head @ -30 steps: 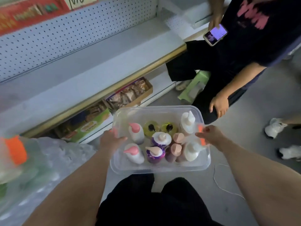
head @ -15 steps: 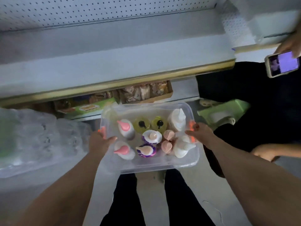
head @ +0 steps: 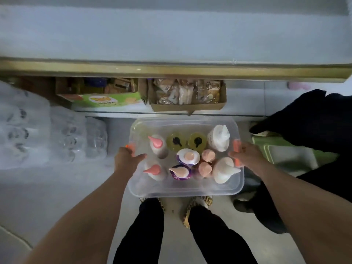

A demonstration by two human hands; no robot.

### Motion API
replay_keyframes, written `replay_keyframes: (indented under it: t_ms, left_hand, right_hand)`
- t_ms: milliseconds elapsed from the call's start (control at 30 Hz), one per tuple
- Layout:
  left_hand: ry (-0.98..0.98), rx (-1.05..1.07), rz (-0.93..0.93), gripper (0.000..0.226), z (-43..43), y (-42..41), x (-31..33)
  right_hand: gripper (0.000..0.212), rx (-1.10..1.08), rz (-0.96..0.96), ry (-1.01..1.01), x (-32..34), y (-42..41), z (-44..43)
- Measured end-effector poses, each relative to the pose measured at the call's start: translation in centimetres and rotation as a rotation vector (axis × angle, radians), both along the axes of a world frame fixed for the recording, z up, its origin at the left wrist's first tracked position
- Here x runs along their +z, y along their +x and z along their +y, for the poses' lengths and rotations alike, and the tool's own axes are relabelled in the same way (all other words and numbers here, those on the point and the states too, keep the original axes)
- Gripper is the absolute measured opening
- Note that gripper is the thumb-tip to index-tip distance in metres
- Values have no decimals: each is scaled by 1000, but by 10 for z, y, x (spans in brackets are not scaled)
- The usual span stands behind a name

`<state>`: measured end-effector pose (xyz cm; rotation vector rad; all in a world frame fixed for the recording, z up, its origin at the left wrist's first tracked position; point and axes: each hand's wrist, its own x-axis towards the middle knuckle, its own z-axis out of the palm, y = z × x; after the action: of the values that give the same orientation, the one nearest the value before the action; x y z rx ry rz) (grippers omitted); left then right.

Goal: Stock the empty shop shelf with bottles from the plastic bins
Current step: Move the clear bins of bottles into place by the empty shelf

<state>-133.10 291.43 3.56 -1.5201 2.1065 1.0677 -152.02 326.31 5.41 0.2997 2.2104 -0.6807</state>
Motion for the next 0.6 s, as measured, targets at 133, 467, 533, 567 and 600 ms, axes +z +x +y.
replay_keyframes:
  t_ms: [133,467,533,567,600]
  left_hand:
    - [-4,-1,-20,60,-6,-5,-52]
    - [-3,7,-69,60,-28,-19,-172]
    - [-1,-3,-60,60,-30,-22,-189]
    - [0,-12,-56,60,-31,-24,-197]
    - [0,-24,-55,59,-32,-26,-204]
  right_hand:
    - [23,13,0,25,-44,-2,-4]
    - [24,36,-59,41,-161,-13,-24]
    - [29,-1,-67,39,-179,-14,-26]
    - [31,-7,-65,45,-188,-15,-26]
    - [32,-5,-71,51,-196,-16,-27]
